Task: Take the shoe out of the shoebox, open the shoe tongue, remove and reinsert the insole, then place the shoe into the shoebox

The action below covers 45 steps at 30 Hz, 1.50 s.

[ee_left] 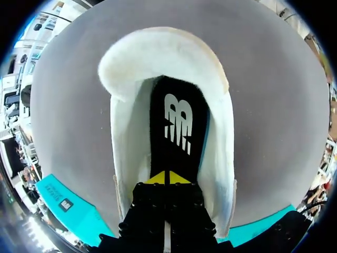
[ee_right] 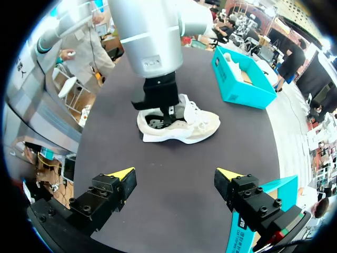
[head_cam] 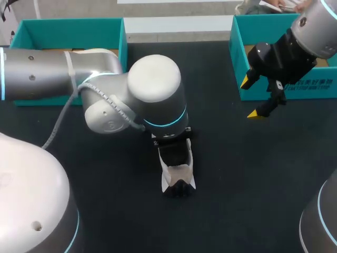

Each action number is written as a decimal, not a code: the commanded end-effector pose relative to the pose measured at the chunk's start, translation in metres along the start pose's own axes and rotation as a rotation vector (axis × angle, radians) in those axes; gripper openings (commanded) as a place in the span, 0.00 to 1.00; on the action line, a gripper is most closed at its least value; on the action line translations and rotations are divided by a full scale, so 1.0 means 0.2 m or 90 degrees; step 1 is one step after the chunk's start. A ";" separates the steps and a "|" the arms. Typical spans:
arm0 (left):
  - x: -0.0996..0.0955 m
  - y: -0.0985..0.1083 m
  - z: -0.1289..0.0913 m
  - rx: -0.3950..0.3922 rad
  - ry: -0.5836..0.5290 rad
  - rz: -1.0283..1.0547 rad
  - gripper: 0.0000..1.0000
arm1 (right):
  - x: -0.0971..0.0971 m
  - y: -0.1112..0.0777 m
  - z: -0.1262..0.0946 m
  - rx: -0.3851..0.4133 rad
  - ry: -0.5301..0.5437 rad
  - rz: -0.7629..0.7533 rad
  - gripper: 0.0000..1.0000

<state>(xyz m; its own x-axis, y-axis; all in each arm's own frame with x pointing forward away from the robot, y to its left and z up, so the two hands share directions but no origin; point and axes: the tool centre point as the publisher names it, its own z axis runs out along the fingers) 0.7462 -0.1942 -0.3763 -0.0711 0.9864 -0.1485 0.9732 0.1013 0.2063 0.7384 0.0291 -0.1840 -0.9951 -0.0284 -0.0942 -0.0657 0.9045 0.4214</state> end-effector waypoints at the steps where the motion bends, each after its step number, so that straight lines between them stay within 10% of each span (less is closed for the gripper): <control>1: 0.01 0.02 -0.08 -0.001 0.011 0.002 0.00 | 0.00 0.00 0.01 0.002 0.001 0.000 1.00; 7: 0.01 0.04 -0.08 -0.013 0.036 0.002 0.01 | 0.00 0.00 0.01 0.002 0.001 0.000 1.00; 9: 0.02 0.04 -0.08 -0.014 0.042 0.002 0.92 | 0.00 0.00 0.01 0.002 0.001 0.000 1.00; 10: 0.02 0.04 -0.08 -0.017 0.043 0.001 1.00 | 0.00 0.00 0.01 0.002 0.001 0.000 1.00; 45: 0.08 0.06 -0.30 0.005 0.089 -0.010 1.00 | 0.00 0.00 0.01 0.002 0.001 0.000 1.00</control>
<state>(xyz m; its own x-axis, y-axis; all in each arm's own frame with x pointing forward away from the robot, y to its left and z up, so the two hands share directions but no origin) 0.7435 -0.1757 -0.3265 -0.1175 0.9930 -0.0109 0.9731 0.1174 0.1984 0.7384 0.0292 -0.1840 -0.9951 -0.0285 -0.0942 -0.0658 0.9044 0.4216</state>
